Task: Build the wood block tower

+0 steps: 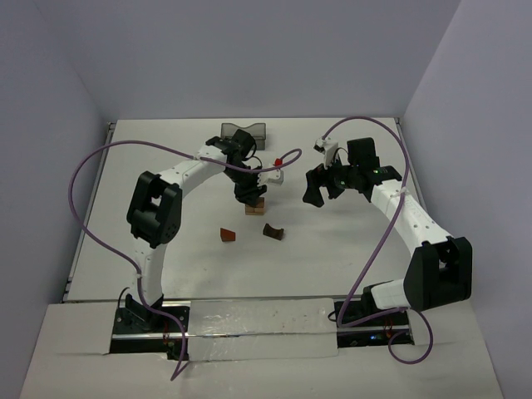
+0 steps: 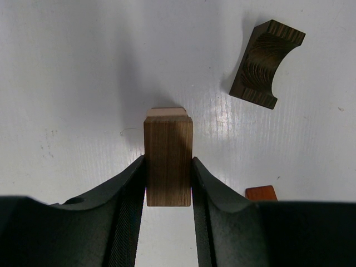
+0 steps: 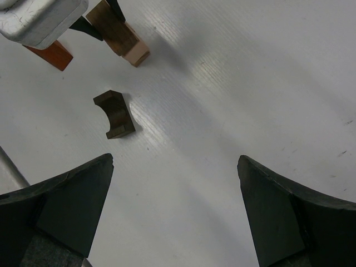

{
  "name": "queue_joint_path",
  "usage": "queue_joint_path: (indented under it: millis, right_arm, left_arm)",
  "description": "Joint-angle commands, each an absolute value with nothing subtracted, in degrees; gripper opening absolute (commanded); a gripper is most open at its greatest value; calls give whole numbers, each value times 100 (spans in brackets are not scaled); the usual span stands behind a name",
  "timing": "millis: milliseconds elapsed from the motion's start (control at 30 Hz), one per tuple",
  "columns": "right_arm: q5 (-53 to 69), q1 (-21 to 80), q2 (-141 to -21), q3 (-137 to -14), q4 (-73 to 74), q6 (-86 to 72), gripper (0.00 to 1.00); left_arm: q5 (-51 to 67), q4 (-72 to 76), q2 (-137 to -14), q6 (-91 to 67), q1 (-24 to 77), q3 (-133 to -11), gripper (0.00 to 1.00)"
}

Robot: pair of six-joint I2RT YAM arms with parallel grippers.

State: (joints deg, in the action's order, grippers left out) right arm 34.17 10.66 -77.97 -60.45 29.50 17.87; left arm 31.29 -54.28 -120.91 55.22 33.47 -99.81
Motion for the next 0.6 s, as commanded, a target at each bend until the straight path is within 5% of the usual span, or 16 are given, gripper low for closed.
queue_joint_path:
  millis: [0,233,300,400,567]
  right_arm:
    - [3519,1037,-7813,-6252,2719,1822,100]
    - [3533,1037,-7813,-6249,2725,1819,100]
    - [3524,1032,-7817,-6249,2728,1819,100]
    - [3539,1037,-7820,-6249,2725,1819,100]
    - [3558,1037,-7831,-6249,2725,1823,100]
  left_arm:
    - [3170,-5476,-12149,5534,3384,-10154,43]
    - [3156,-5572,-12208,5546,3384,-10213,55]
    - [3151,-5555,-12204,5528,3388,-10183,65]
    - [3149,-5537,-12167,5520,3390,-10169,99]
    - [3206,-5493,-11971,5427,3387,-10215,99]
